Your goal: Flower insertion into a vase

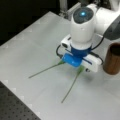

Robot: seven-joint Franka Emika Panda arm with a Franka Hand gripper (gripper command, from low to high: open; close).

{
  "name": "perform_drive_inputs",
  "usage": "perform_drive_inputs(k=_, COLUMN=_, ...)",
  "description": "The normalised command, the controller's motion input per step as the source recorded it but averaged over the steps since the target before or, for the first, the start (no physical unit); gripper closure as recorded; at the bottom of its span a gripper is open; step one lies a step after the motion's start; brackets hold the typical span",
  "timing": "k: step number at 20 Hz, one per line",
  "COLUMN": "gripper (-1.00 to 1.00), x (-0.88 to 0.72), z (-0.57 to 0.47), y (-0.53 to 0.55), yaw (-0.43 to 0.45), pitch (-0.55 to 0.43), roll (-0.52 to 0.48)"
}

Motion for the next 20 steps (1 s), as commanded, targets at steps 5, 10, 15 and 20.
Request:
perform_drive_inputs(k=5, gripper=-1.0, x=0.03, z=-0.12, y=0.01, yaw=-0.046, pitch=-0.048, roll=-0.077)
perform_drive_inputs(k=10, gripper=-1.0, x=0.06, z=-0.18, y=-0.03, yaw=-0.044, pitch=-0.054, roll=-0.094)
perform_drive_inputs(k=15, gripper=-1.0, x=0.09, z=-0.24, y=-0.03, yaw=0.001, pitch=-0.066, roll=-0.089)
perform_drive_inputs(k=20, gripper=-1.0, x=0.09, z=-0.18, y=-0.01, yaw=0.044, pitch=-0.066, roll=-0.108)
